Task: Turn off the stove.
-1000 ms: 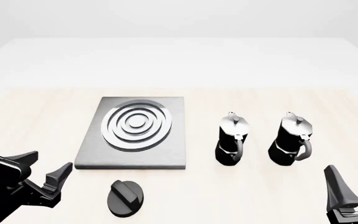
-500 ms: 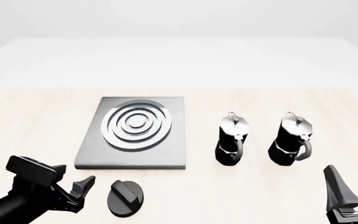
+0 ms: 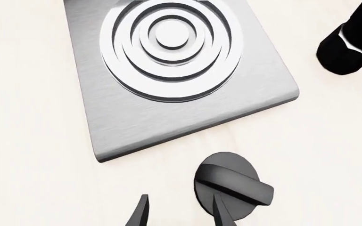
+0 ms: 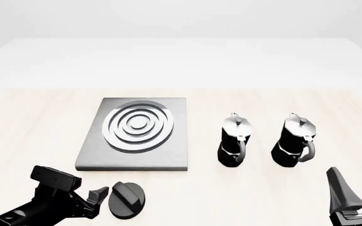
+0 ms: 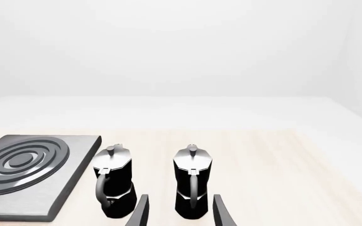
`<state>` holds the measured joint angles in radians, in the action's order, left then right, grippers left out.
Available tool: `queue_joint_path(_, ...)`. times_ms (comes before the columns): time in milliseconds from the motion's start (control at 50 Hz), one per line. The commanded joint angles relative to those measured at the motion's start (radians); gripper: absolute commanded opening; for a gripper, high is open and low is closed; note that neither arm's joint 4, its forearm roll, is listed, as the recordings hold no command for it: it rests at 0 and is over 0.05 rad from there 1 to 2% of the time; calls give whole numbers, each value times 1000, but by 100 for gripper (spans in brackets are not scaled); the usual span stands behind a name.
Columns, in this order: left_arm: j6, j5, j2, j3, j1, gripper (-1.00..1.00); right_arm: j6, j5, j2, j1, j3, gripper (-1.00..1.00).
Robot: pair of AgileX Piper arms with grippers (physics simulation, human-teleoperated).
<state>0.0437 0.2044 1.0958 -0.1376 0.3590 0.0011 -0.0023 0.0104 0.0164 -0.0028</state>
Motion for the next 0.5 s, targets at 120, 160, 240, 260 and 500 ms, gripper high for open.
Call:
queue_joint_path(120, -38, 185, 212, 37, -1, 100, -7, 0, 0, 3, 0, 100)
queue_joint_path(160, -39, 192, 219, 37, -3, 100, -7, -1, 1, 3, 0, 100)
queue_joint_path(240, -43, 204, 233, 35, -2, 100, -7, -2, 2, 4, 0, 100)
queue_joint_path(260, -44, 206, 237, 32, -2, 100, -7, -3, 3, 5, 0, 100)
queue_joint_path(500, -69, 197, 259, -5, -5, 100, -5, -3, 3, 4, 0, 100)
